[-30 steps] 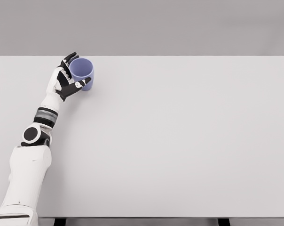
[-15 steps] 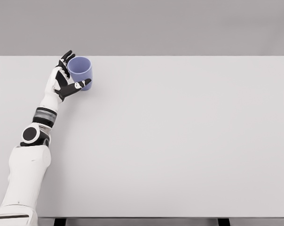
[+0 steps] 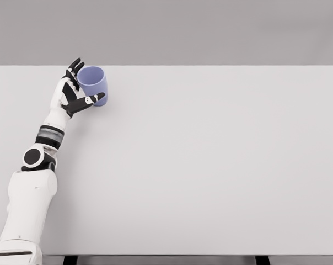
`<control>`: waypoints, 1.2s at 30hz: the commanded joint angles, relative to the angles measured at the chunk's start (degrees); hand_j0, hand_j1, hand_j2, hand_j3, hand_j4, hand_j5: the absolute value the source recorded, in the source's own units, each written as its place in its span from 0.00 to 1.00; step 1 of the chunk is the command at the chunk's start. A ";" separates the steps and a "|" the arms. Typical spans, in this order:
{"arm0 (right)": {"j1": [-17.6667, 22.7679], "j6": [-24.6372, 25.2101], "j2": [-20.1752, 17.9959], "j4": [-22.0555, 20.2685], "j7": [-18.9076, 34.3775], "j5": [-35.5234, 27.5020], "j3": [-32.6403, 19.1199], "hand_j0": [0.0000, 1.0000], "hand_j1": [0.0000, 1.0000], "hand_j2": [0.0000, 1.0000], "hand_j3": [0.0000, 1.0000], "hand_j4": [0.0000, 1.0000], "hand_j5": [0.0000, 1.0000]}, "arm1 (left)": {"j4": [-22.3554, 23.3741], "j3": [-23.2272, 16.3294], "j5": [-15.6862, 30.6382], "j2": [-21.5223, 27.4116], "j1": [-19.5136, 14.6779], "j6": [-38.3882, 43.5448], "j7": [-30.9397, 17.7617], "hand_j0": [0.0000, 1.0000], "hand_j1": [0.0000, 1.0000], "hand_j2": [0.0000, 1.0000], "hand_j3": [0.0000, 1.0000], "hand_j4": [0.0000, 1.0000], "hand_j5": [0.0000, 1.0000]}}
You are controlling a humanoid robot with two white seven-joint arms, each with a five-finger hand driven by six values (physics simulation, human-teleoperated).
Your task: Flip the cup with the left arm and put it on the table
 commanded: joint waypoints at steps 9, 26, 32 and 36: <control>0.00 0.00 0.00 0.00 0.01 0.00 0.05 1.00 1.00 1.00 1.00 1.00 1.00 | 0.10 1.68 0.16 0.66 -0.26 0.95 0.08 0.99 0.99 0.99 0.99 0.99 0.99; 0.00 0.00 0.00 0.00 0.01 0.00 0.05 1.00 1.00 1.00 1.00 1.00 1.00 | -4.64 1.68 1.30 3.74 2.20 0.16 0.00 0.99 0.99 0.99 0.99 0.99 0.99; 0.00 0.00 0.00 0.00 0.01 0.00 0.05 1.00 1.00 1.00 1.00 1.00 1.00 | -11.05 1.59 4.02 9.10 6.24 -0.02 0.00 0.99 0.99 0.99 0.99 0.99 0.99; 0.00 0.00 0.00 0.00 0.01 0.00 0.05 1.00 1.00 1.00 1.00 1.00 1.00 | -13.78 -0.52 4.73 16.74 9.05 -5.28 0.00 0.99 0.99 0.99 0.99 0.99 0.99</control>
